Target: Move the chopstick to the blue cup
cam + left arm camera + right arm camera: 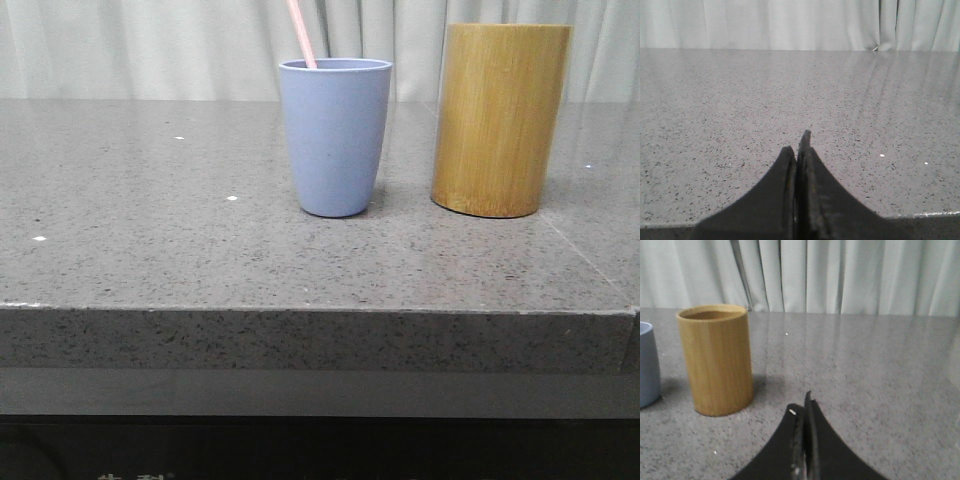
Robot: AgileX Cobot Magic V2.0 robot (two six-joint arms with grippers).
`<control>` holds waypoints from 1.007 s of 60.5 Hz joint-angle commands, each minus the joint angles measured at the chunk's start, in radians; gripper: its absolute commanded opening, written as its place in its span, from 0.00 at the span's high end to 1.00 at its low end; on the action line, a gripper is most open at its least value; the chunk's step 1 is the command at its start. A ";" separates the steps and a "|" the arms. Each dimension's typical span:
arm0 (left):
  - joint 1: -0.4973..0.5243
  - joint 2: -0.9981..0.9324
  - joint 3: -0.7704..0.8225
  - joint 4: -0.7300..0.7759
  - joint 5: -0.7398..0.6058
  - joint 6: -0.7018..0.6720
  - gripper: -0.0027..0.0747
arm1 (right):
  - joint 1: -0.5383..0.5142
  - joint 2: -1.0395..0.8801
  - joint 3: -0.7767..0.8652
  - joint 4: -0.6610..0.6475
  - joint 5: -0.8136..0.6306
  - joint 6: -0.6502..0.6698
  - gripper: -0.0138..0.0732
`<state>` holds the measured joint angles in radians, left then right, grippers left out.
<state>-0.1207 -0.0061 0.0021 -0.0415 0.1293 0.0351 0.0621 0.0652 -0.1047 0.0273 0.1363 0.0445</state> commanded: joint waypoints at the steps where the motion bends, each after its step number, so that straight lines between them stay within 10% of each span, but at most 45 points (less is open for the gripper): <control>1: 0.000 -0.023 0.006 -0.009 -0.088 -0.007 0.99 | -0.036 -0.045 0.042 0.017 -0.082 -0.005 0.97; 61: 0.000 -0.023 0.006 -0.009 -0.088 -0.007 0.99 | -0.045 -0.096 0.128 0.021 -0.042 -0.005 0.97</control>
<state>-0.1207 -0.0061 0.0021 -0.0415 0.1293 0.0351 0.0226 -0.0111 0.0280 0.0495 0.1663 0.0445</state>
